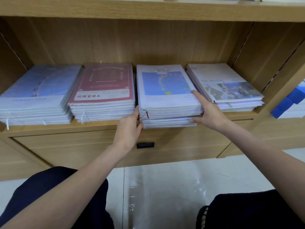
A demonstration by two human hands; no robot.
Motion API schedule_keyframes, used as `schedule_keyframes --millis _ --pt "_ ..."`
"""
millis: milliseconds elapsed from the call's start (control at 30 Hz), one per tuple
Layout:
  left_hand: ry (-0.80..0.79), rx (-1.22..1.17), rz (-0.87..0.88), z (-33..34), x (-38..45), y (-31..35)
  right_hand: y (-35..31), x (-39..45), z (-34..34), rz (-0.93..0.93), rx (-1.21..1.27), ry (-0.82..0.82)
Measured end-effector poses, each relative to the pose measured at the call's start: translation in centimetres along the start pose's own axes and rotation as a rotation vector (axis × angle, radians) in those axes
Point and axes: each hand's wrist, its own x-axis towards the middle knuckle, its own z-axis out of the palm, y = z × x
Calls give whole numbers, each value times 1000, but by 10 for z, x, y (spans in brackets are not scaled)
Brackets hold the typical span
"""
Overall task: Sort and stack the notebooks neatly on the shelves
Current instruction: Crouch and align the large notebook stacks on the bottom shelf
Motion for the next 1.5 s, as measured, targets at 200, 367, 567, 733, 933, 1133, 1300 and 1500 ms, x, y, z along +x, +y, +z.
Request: schedule_keyframes --millis 200,367,567,733,933,1133,1300,1500 --pt "-52 -120 -78 -3 -1 2 2 1 4 11 32 -1" --pt "-162 -447 -190 -11 1 10 0 2 7 71 188 8" --pt "-149 -515 -200 -19 8 12 -6 2 7 88 225 21" --pt "-213 -465 -174 -21 10 9 -7 0 6 101 245 14" --pt "-332 -489 -171 -22 20 10 -11 3 4 128 464 15" --pt "-398 -439 -203 -18 23 1 -8 3 4 141 443 -20" --pt "-427 -425 -207 -17 20 5 -7 1 6 95 303 -61" --pt "-473 -531 -214 -27 18 7 -2 3 -2 125 496 -57"
